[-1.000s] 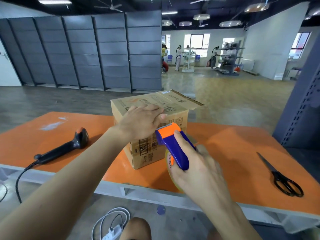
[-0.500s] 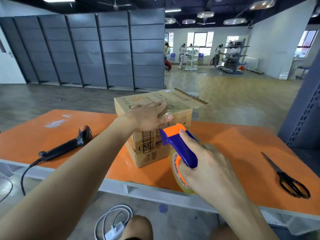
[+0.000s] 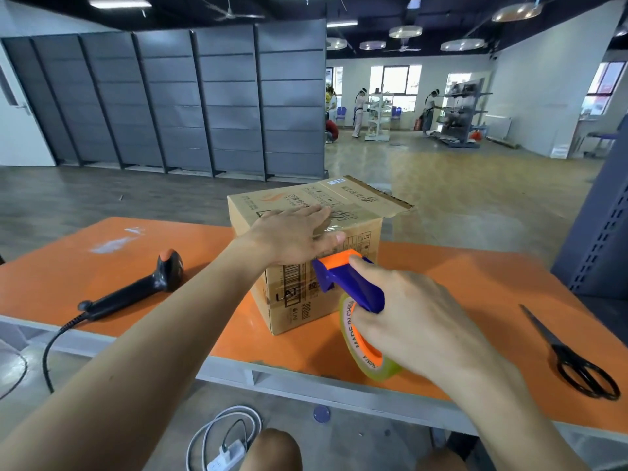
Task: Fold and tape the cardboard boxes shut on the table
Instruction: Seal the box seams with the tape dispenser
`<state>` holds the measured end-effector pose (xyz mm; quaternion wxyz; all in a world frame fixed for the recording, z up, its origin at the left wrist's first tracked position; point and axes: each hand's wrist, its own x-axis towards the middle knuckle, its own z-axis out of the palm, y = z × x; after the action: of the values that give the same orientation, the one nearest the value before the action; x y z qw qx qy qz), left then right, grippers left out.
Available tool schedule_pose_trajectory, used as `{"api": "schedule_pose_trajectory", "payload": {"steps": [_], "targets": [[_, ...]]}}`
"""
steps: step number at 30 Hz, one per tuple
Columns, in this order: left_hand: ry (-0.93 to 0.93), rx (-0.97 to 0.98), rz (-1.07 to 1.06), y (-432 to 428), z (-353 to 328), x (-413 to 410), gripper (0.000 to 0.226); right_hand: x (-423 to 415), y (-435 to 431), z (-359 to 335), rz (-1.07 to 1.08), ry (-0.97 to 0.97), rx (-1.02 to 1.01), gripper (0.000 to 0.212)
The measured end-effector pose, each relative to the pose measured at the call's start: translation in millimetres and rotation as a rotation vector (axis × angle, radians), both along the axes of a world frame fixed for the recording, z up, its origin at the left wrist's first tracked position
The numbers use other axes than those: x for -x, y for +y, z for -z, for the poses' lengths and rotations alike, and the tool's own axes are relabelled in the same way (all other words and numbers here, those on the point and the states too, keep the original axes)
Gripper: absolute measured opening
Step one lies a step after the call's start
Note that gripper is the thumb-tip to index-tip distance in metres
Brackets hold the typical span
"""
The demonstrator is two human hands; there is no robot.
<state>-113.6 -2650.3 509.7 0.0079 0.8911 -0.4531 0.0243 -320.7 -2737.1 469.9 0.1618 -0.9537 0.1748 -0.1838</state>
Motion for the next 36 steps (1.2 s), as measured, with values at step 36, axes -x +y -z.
{"api": "schedule_pose_trajectory", "payload": {"steps": [36], "targets": [[-0.057, 0.079, 0.030, 1.7, 5.3, -0.1, 0.080, 4.3, 4.0, 22.1, 0.017, -0.026, -0.047, 0.071]]}}
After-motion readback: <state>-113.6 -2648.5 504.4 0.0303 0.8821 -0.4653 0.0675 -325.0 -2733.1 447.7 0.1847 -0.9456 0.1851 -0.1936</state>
